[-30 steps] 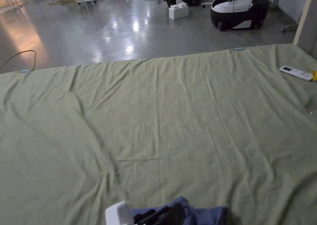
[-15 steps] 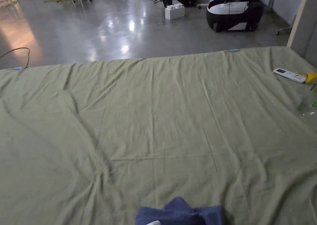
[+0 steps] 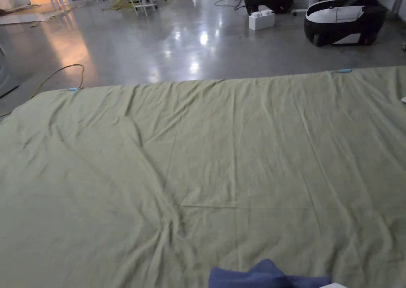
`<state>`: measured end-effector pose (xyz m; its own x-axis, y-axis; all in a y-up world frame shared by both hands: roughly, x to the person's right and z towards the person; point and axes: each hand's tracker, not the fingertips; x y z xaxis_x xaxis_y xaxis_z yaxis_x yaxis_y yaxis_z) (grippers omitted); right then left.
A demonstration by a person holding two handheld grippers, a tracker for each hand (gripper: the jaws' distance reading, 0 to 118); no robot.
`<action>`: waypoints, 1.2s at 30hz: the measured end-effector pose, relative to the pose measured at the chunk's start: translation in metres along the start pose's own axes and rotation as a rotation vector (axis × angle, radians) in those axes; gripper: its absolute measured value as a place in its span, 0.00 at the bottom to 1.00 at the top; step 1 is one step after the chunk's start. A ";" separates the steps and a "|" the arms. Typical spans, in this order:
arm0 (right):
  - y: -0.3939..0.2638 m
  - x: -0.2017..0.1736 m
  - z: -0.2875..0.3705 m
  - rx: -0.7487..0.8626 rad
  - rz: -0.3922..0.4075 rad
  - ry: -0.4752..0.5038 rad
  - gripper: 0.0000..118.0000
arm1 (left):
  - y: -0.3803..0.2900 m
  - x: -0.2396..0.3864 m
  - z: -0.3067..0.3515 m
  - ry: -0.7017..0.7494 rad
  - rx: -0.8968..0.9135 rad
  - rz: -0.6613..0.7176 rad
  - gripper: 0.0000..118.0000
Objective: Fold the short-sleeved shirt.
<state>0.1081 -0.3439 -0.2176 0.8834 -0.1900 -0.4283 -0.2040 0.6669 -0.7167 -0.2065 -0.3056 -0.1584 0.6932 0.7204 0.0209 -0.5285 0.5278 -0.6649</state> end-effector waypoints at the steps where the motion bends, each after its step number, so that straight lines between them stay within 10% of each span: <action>1: -0.004 0.002 -0.016 -0.091 0.020 -0.014 0.00 | -0.003 -0.007 0.002 -0.003 -0.003 0.025 0.03; 4: -0.005 0.007 -0.019 -0.101 -0.022 -0.049 0.00 | -0.008 -0.018 0.001 -0.006 -0.039 0.022 0.15; 7: -0.001 0.005 -0.020 -0.137 -0.032 -0.053 0.00 | -0.005 -0.016 -0.005 0.032 -0.082 -0.060 0.71; 9: -0.003 0.004 -0.022 -0.131 -0.014 -0.061 0.00 | 0.001 -0.019 -0.016 0.027 -0.107 -0.068 0.83; 17: -0.008 0.003 -0.018 -0.103 -0.031 -0.063 0.00 | 0.012 -0.044 -0.093 -0.034 -0.310 -0.026 0.81; 19: -0.010 0.006 -0.020 -0.103 -0.046 -0.058 0.00 | 0.003 -0.043 -0.107 -0.036 -0.329 -0.017 0.53; 24: -0.012 0.012 -0.022 -0.094 -0.129 -0.043 0.00 | -0.004 -0.032 -0.108 0.058 -0.317 -0.071 0.36; 36: -0.016 0.040 0.054 0.052 -0.473 0.213 0.00 | 0.145 -0.080 0.035 -0.039 -0.069 0.122 0.33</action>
<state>0.1698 -0.3234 -0.1937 0.7674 -0.6181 -0.1707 0.2226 0.5065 -0.8330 -0.3557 -0.2709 -0.2301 0.6056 0.7950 -0.0351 -0.5717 0.4040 -0.7141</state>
